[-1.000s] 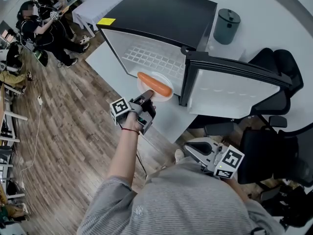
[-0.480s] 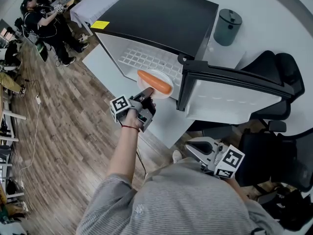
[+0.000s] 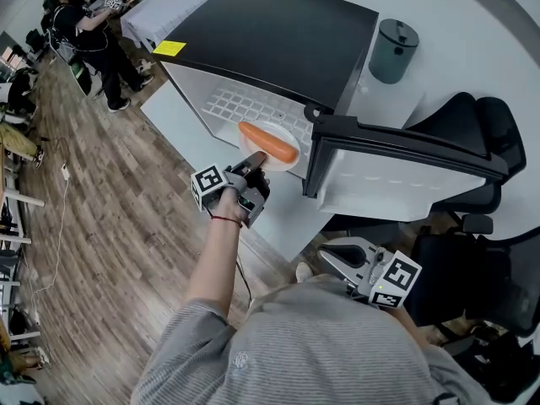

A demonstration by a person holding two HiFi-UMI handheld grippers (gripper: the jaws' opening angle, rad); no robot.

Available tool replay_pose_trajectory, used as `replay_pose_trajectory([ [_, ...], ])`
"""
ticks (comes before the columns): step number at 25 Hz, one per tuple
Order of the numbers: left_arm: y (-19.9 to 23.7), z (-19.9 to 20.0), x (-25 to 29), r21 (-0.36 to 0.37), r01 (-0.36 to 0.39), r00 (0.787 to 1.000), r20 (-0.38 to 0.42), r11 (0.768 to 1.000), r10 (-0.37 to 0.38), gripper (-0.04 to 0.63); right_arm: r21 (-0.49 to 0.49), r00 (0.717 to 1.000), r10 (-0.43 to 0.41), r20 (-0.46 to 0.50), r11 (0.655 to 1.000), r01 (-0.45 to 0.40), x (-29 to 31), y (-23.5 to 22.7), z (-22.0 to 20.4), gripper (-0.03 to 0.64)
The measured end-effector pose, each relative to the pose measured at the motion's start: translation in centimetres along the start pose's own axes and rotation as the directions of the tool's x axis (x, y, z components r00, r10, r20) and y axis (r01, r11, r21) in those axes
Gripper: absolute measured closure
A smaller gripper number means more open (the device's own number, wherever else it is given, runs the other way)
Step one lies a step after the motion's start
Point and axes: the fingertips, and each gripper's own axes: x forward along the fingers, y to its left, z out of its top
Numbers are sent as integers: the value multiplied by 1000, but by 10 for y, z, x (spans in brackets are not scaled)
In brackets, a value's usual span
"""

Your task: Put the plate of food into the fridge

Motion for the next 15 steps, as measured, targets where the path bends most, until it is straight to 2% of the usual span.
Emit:
replay_pose_trajectory([
  [9,1,3,12,-16,-12,1000,4,1000,12,554,3,1000,-12,3,1000,12,-4,-8,2,603],
  [15,1,5,17,-2,-12,1000,3,1000,12,554,5,1000,-24,5,1000,24,-6,-10,3,603],
])
